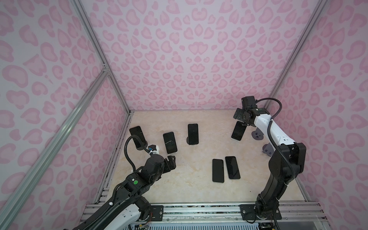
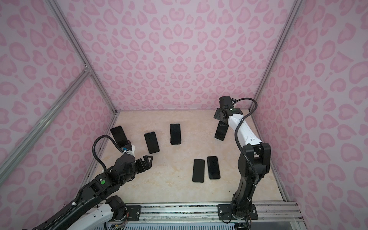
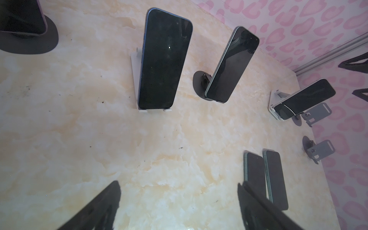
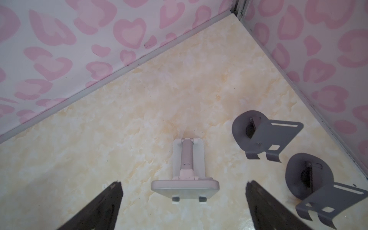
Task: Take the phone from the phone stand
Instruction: 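Move the right gripper to the dark phone on the white stand, then lower the right gripper and grasp the phone's bottom edge on the white stand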
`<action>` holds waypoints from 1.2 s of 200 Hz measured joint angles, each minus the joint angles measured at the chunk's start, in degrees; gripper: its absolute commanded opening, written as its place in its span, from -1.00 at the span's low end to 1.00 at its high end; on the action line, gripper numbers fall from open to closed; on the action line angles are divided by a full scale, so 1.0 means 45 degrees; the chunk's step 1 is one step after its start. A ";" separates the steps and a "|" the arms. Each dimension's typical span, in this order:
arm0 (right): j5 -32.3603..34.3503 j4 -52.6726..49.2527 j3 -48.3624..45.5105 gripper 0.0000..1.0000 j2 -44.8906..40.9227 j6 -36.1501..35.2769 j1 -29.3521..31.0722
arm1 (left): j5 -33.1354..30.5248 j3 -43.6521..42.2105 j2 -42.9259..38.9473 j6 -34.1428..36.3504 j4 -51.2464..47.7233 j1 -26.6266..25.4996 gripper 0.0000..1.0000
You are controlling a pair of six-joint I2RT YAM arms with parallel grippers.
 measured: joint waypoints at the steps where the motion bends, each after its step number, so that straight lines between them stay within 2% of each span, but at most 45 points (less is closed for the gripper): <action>1: -0.0005 -0.0019 0.0005 0.97 0.0019 -0.0005 0.0000 | 0.0000 0.0000 0.0010 0.0010 0.0000 0.0000 0.90; 80: -0.0155 -0.0165 -0.0034 0.97 0.0748 -0.0185 0.0073 | 0.0199 -0.0034 0.0777 0.0437 0.0457 0.0005 0.90; 134: 0.0053 -0.0209 0.0078 0.84 0.1141 -0.0272 0.0063 | 0.0243 -0.0024 0.0835 0.0505 0.0471 0.0024 0.90; 160: 0.0243 -0.0209 0.0097 0.72 0.1214 -0.0262 0.0063 | 0.0243 -0.0024 0.0918 0.0505 0.0563 0.0024 0.90; 240: 0.0165 -0.0151 0.0019 0.62 0.1472 -0.0160 -0.0015 | 0.0277 0.0053 0.1146 0.0505 0.0656 0.0029 0.90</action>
